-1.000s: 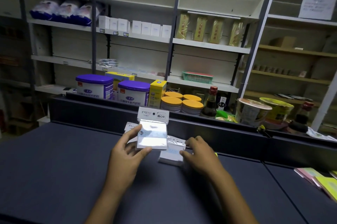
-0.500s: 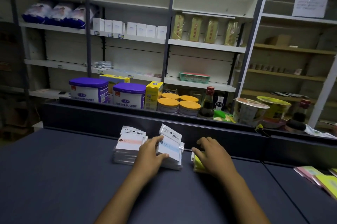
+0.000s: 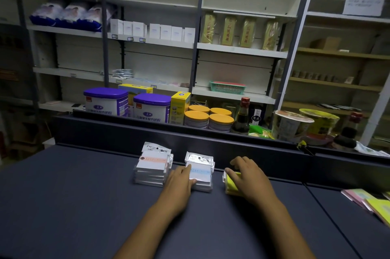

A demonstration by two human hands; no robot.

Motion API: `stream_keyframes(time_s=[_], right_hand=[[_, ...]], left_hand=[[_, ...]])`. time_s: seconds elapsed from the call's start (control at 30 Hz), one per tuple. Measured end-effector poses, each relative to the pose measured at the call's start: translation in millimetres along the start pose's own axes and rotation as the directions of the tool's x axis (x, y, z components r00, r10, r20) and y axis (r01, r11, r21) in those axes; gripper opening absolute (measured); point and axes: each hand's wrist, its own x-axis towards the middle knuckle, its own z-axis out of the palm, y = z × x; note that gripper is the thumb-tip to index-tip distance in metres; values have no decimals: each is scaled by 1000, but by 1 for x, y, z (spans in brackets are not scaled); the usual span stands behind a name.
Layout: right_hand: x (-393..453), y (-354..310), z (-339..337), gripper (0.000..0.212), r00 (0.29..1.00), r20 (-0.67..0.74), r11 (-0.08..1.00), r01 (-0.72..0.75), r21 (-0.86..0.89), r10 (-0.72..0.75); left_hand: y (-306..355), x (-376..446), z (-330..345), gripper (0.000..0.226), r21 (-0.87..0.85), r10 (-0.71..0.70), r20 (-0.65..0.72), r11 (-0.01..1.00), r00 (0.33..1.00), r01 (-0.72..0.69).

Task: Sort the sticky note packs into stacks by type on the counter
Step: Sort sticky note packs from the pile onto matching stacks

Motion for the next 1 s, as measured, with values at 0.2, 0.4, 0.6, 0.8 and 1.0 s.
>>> stream_keyframes(time_s=[0.2, 0.4, 0.6, 0.8, 1.0], right_hand=[[-13, 3, -5, 34, 999, 28, 1000, -24, 4, 24], [-47, 30, -36, 36, 998, 28, 996, -62, -60, 64], [-100, 70, -85, 42, 987, 37, 981, -148, -125, 154], [-171, 122, -144, 43, 970, 0, 954, -239, -180, 243], [-254, 175, -201, 47, 949, -24, 922, -312, -229, 315]], left_hand=[[5, -11, -3, 56, -34, 40, -65, 999, 997, -43], [35, -25, -21, 39, 183, 198, -203, 970, 959, -161], [103, -42, -11, 37, 283, 290, -66, 923, 955, -261], [183, -78, 19, 38, 267, 373, -5, 894, 928, -359], [267, -130, 55, 39, 223, 456, 46, 863, 889, -454]])
